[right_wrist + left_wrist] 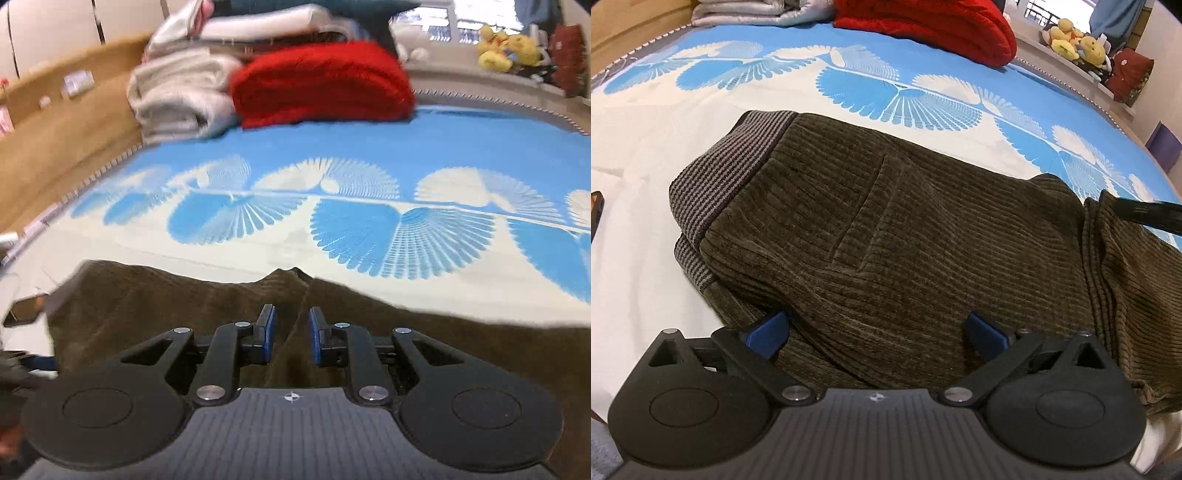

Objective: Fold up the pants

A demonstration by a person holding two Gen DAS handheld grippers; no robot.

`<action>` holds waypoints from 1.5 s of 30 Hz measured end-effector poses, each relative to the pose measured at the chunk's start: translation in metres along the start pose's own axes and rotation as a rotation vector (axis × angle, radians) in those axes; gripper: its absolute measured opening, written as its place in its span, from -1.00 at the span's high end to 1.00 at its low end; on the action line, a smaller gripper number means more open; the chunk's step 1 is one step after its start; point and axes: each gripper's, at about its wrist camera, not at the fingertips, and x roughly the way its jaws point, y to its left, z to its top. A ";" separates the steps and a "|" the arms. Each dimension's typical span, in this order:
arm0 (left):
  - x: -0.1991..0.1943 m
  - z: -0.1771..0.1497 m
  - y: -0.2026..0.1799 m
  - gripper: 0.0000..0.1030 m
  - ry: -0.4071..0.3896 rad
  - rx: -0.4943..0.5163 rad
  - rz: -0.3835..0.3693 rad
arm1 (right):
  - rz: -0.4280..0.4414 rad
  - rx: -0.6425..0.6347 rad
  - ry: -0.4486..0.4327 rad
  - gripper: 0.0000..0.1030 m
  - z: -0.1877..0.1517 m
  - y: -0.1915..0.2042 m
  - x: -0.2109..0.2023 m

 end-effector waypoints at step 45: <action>-0.042 0.010 0.037 -0.99 -0.072 -0.206 -0.217 | -0.128 0.597 -0.329 -0.81 -0.053 -0.052 -0.123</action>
